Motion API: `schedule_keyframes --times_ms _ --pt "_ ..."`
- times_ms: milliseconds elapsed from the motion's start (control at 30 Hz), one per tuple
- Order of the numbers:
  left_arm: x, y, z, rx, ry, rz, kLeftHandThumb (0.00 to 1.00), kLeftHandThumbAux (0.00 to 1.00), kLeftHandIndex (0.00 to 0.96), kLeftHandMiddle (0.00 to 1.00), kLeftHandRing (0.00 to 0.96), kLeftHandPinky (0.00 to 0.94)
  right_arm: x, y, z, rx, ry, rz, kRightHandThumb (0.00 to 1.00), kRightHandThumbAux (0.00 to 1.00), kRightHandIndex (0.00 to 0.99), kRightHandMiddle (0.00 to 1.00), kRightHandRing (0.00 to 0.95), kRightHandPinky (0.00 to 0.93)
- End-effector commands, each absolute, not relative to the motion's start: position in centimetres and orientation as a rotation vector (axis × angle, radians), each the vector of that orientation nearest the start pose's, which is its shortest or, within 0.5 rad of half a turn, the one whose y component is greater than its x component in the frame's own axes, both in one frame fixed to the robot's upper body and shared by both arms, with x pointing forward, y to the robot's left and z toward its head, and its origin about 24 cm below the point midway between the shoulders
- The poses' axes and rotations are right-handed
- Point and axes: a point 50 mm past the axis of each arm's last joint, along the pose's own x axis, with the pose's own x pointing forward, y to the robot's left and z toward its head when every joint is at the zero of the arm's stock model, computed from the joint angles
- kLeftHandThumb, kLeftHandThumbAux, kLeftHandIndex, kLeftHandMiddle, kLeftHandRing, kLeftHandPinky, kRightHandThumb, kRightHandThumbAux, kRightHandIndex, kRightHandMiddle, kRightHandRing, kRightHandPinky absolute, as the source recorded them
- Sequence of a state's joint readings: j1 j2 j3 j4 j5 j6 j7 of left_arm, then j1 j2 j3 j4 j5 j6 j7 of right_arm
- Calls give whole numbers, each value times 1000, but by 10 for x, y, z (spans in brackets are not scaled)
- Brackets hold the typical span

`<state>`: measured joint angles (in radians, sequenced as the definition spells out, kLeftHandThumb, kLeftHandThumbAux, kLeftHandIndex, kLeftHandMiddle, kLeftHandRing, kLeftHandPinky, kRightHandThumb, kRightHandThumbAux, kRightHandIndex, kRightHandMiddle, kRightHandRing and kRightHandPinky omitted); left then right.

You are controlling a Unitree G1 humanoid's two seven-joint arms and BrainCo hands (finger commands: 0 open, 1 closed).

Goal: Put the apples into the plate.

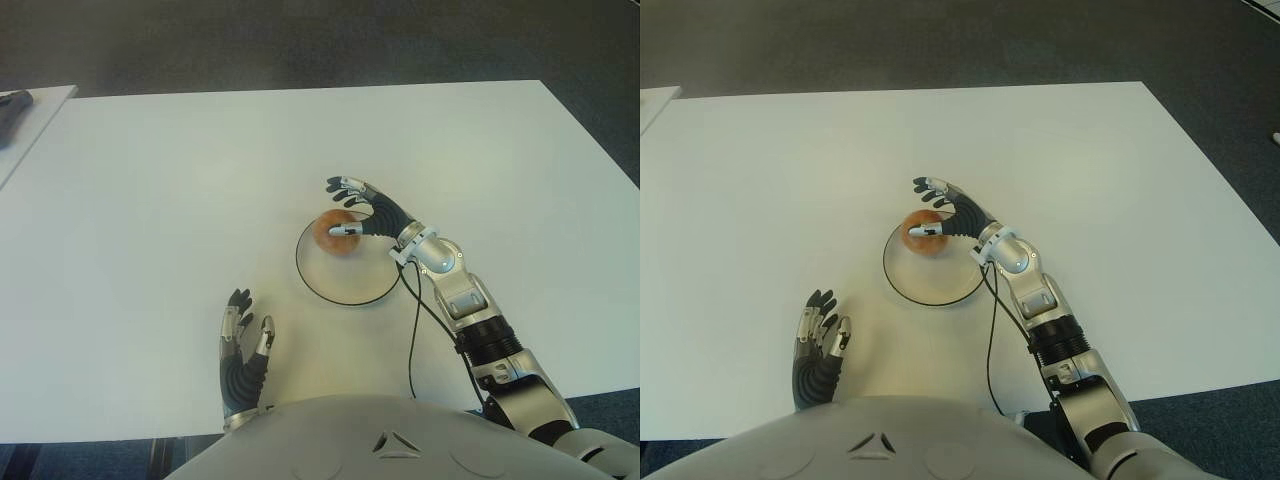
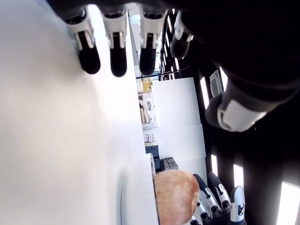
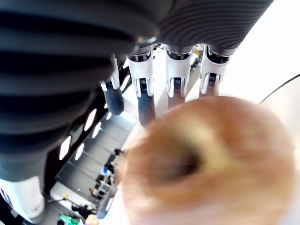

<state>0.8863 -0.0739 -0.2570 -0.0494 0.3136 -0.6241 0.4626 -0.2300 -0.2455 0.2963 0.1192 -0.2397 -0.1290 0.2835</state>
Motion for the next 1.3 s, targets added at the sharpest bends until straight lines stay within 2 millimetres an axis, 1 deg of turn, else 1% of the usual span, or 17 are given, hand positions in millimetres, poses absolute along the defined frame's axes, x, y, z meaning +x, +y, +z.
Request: schedule_keyframes --times_ms 33,400,667,867,1067,1200,1300 --pt "50 119 -13 109 164 357 65 539 75 135 140 153 277 -102 61 -532 -146 599 215 585 120 214 227 253" --pt "51 120 -14 122 154 366 63 508 71 146 154 163 276 -103 60 -515 -158 588 255 596 118 213 232 269" --pt "51 120 -15 114 165 366 59 508 70 144 151 160 275 -104 59 -508 -158 580 272 584 118 212 237 272" --pt "52 120 -15 111 154 380 69 514 78 159 168 183 274 -105 59 -501 -163 574 295 576 118 211 238 278" --pt "51 119 -14 114 162 368 62 507 66 152 161 172 273 -111 62 -491 -168 568 305 570 118 213 242 283" --pt "51 118 -14 110 158 372 61 512 64 157 169 189 270 -120 68 -410 -155 541 338 591 129 224 247 287" --pt "50 118 -14 114 155 375 66 514 66 162 172 190 267 -131 78 -272 -158 490 375 605 145 237 253 285"
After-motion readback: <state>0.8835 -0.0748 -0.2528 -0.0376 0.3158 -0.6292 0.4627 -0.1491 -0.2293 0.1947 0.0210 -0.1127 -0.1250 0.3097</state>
